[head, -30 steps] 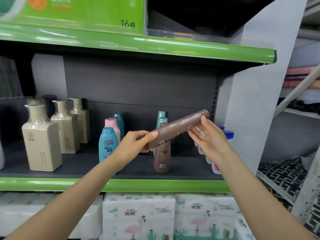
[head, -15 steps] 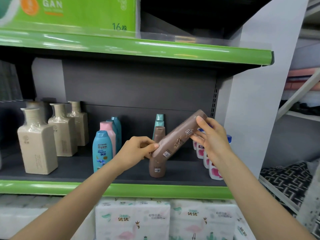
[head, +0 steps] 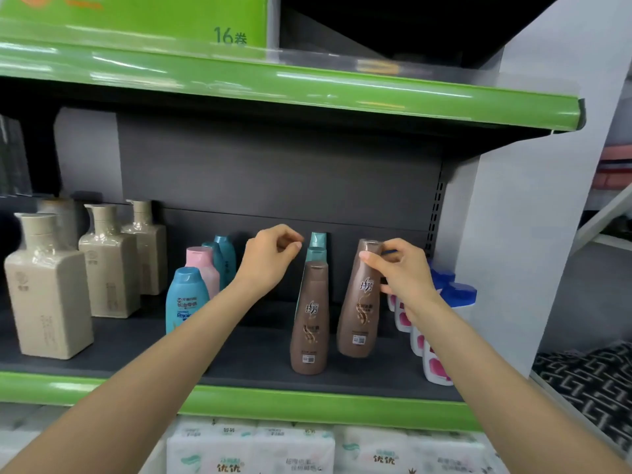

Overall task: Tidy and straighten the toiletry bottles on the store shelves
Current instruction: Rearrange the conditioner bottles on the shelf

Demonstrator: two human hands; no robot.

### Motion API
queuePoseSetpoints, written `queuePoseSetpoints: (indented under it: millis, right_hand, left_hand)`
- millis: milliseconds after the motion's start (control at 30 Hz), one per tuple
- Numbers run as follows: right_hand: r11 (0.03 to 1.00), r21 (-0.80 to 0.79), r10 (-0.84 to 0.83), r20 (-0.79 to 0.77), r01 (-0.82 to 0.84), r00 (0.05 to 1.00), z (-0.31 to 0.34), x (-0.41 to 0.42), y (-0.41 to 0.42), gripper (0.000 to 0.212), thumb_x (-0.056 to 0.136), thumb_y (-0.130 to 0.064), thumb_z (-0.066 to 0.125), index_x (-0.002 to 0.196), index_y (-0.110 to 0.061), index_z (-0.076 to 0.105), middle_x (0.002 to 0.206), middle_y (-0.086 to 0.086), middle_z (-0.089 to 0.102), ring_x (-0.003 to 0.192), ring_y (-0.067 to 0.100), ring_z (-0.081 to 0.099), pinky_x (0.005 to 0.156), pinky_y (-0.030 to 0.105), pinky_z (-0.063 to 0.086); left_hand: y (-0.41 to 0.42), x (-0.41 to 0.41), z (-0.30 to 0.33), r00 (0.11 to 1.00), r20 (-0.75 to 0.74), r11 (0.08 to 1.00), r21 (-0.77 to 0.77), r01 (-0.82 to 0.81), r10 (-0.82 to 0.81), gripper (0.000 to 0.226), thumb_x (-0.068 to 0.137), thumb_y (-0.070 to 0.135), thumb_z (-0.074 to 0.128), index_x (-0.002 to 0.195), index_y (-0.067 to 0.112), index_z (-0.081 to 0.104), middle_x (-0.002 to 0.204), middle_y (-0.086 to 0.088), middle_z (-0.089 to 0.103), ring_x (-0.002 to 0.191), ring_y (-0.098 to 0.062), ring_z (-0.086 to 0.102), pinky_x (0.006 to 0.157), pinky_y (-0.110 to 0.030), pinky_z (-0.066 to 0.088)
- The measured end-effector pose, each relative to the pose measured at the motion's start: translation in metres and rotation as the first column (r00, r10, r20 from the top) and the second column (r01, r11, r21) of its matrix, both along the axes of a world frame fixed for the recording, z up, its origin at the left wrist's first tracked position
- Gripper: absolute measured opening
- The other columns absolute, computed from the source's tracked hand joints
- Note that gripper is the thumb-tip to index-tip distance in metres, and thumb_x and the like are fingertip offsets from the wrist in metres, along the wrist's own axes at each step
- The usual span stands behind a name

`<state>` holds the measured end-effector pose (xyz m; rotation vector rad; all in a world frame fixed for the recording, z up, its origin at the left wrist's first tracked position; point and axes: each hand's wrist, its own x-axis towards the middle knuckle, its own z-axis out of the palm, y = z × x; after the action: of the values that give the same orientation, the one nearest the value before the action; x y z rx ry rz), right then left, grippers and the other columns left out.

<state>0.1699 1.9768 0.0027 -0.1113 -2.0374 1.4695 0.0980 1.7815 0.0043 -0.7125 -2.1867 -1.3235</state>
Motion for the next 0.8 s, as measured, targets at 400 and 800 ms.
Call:
queuePoseSetpoints:
  millis: [400,800]
  right_hand:
    - [0.989,0.053,-0.141,0.094,0.136,0.986,-0.022,-0.1,0.012,0.023,0.075,-0.025,0.078,0.077,-0.02,0.056,0.094,0.008,0.067,0.093,0.027,0.065,0.082,0.043,0.055]
    - [0.967,0.193,-0.17,0.001,0.167,0.985,-0.038,-0.139,0.013,0.026,0.079,-0.029,0.073,0.09,-0.007,0.062,0.083,0.001,0.063,0.082,0.016,0.058,0.076,0.03,0.048]
  left_hand:
    - [0.031,-0.062,0.012,0.987,0.161,0.963,-0.268,0.018,0.026,0.019,0.086,0.026,0.066,0.097,0.011,0.068,0.101,-0.003,0.067,0.098,-0.016,0.059,0.081,-0.019,0.04]
    - [0.033,-0.078,0.003,0.909,0.392,0.989,0.023,0.146,-0.143,0.015,0.079,0.017,0.074,0.071,0.017,0.061,0.078,-0.001,0.065,0.07,-0.012,0.06,0.073,-0.027,0.053]
